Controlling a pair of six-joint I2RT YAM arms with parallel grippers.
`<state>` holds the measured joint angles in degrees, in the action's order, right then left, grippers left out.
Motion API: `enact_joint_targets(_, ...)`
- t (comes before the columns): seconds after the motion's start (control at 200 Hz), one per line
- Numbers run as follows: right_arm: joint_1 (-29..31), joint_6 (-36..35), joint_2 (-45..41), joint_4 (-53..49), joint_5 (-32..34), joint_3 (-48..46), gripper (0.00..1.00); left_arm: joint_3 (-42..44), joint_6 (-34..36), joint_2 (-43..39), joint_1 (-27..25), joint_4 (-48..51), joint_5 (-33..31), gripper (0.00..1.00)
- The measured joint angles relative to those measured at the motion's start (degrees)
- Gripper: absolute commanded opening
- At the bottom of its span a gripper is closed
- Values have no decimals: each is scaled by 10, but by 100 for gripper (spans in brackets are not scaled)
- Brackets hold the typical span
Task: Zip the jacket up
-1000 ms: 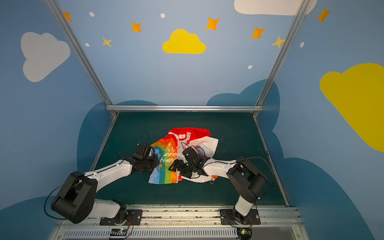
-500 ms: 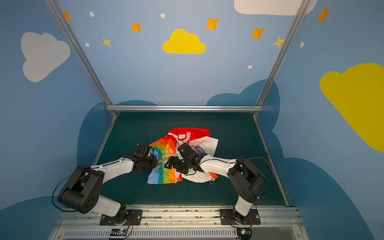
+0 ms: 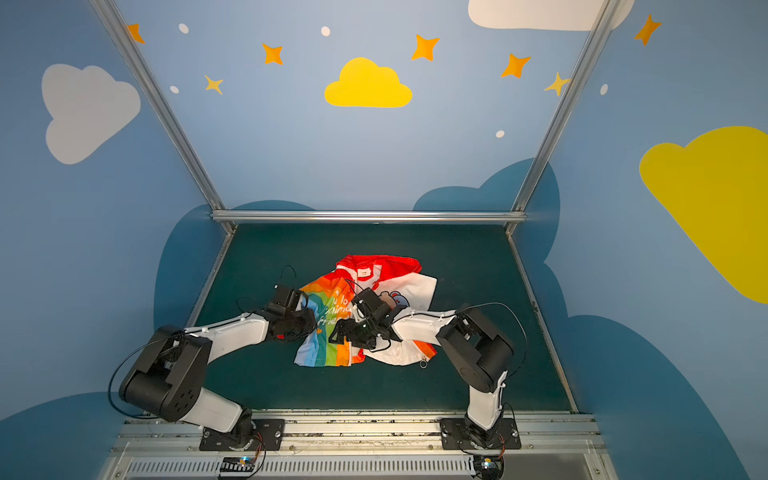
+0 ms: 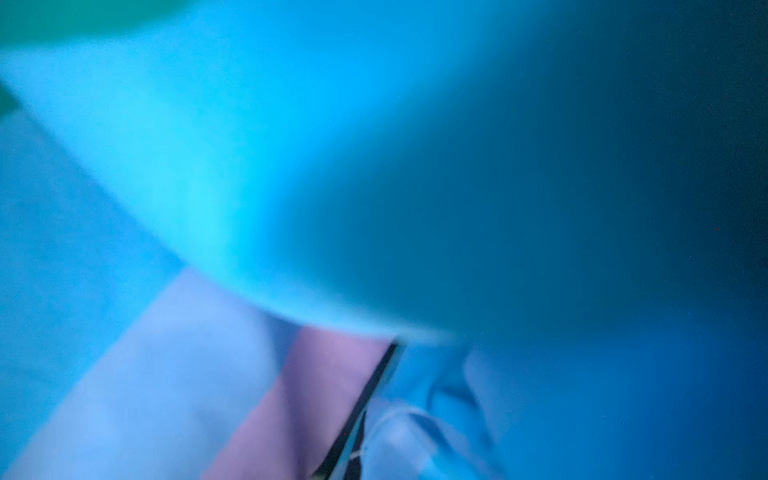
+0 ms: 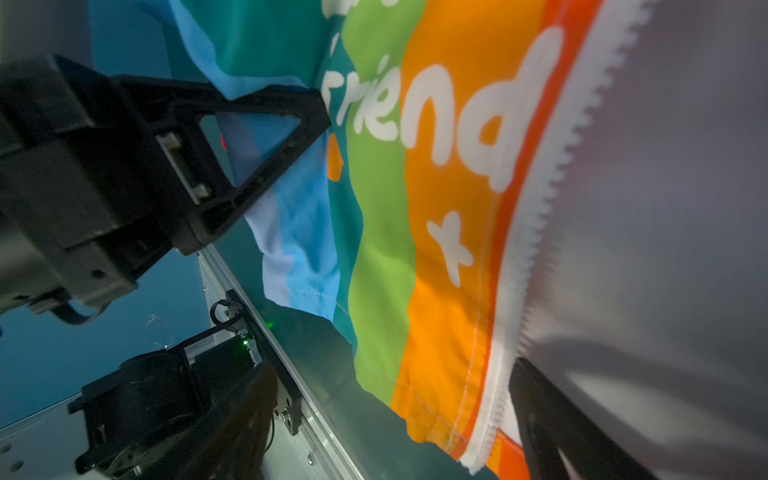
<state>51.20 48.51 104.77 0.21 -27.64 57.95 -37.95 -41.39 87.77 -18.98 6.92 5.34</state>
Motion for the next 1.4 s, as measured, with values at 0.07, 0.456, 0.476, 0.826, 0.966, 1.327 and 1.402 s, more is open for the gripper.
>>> enact_joint_targets(0.07,-1,-4,1,14,-14,-1,88,0,0,0,0,0,1,3)
enact_joint_targets(0.456,-29,70,1,263,-84,-126,77,-1,3,0,1,2,2,3)
enact_joint_targets(0.476,-31,80,1,284,-90,-132,77,-1,4,0,1,2,2,3)
enact_joint_targets(0.826,-39,110,3,399,-108,-135,80,-5,9,1,1,7,2,3)
enact_joint_targets(0.966,-42,82,-3,324,-70,-131,82,-5,9,1,1,8,2,3)
enact_joint_targets(1.327,-70,56,13,264,-57,-107,82,-7,12,2,1,12,2,3)
enact_joint_targets(1.402,-75,57,34,276,-76,-89,82,-8,13,3,1,13,3,3)
